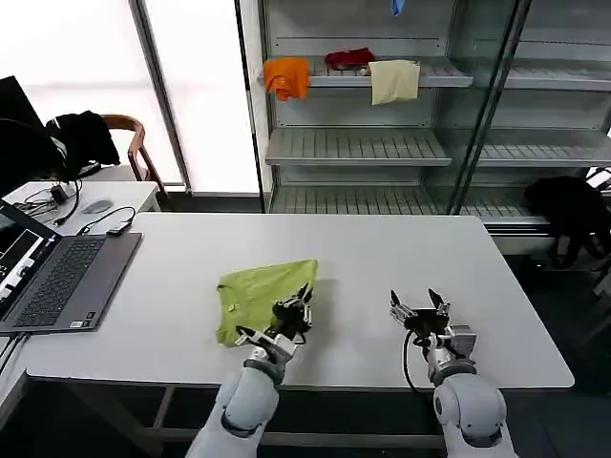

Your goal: Fold and organize the clothes.

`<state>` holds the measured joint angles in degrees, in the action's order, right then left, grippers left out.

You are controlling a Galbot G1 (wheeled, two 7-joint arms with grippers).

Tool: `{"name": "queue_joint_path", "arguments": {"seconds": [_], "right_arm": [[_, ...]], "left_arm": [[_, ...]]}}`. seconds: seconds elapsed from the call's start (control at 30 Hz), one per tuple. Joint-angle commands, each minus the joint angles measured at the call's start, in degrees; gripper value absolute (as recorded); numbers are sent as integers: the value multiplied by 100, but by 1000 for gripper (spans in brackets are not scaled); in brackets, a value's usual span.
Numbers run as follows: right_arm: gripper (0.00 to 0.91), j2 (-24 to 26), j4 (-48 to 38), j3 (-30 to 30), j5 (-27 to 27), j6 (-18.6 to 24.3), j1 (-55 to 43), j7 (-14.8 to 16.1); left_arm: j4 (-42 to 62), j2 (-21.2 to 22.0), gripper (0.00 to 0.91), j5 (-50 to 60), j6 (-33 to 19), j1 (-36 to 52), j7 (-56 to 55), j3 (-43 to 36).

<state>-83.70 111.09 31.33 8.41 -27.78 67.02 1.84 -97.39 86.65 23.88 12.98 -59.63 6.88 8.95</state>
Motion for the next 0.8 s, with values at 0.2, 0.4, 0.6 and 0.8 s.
{"name": "queue_joint_path", "arguments": {"seconds": [0.2,0.4,0.6,0.8], "right_arm": [[907,-216,46,-316,343,-538,-135,83],[907,-413,-150,-571,726,-546,-189,47],[907,-699,-451,-851,1275,-551,-395,41],[907,-928,-934,-1009,1833,-551,-869,-179]], "left_arm": [[-1039,-92,907,-1811,402,43,-293,-534],[-1903,-377,907,-1975,618,134,-193,32],[-1454,-764,907,-1989,425,-48,-177,981],[-1197,-873,907,-2172,209,-412,-175,1645]]}}
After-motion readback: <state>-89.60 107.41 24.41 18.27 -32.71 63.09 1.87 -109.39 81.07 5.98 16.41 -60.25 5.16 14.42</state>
